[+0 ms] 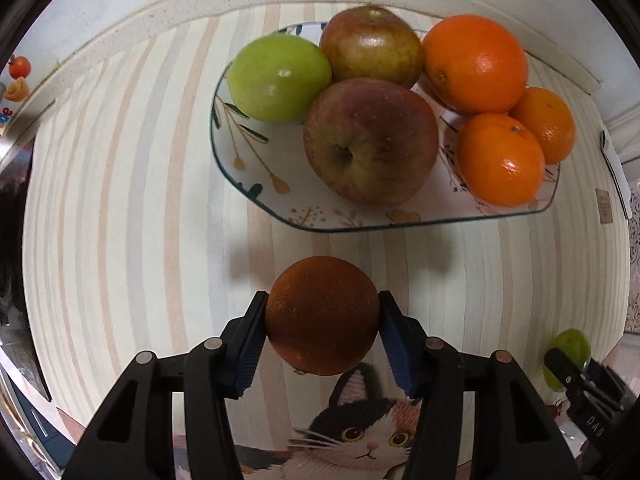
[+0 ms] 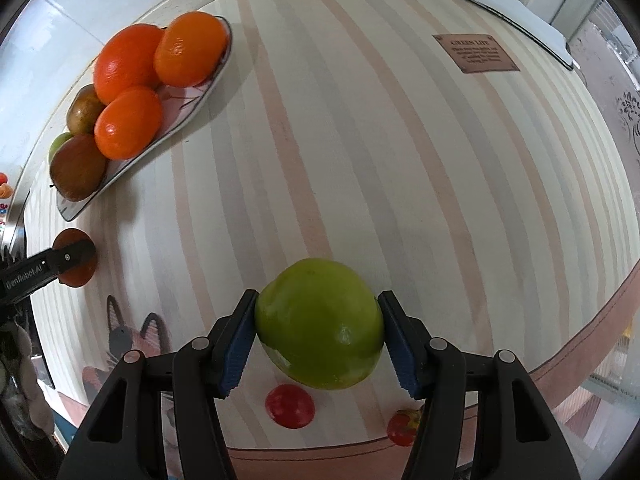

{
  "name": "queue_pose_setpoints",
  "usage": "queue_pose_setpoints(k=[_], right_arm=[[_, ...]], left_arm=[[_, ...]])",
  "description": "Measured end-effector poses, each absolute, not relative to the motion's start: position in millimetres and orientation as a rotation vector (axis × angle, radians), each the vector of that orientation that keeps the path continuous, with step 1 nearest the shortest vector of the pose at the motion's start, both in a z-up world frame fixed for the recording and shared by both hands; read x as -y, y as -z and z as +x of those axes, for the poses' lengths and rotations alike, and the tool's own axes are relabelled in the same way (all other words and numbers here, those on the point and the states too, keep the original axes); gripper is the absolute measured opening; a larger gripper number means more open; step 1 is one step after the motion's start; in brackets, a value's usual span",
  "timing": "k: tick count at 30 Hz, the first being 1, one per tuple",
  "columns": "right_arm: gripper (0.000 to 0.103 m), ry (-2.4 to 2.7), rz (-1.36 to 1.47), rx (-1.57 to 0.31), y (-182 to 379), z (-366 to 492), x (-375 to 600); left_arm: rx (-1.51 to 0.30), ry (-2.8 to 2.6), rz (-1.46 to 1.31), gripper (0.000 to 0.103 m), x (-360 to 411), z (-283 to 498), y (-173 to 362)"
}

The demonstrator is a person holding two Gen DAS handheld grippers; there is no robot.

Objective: Organize fruits
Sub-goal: 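Lower the brown fruit and green fruit onto the plate and open both tools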

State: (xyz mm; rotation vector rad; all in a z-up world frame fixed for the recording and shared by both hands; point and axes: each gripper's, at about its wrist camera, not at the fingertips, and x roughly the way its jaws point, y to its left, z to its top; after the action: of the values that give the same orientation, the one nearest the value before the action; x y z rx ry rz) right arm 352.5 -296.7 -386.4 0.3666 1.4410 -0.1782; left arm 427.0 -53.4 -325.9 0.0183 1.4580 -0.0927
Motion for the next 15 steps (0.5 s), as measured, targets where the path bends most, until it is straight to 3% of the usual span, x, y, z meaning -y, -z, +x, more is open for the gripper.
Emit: queue_pose_setpoints(k=[15], right_arm=[[0.062,-0.041,0.469,-1.349,328.9,408.3,251.3]], left_arm=[[-1.345,0.133,-0.129,0.051,19.5,418.1,246.8]])
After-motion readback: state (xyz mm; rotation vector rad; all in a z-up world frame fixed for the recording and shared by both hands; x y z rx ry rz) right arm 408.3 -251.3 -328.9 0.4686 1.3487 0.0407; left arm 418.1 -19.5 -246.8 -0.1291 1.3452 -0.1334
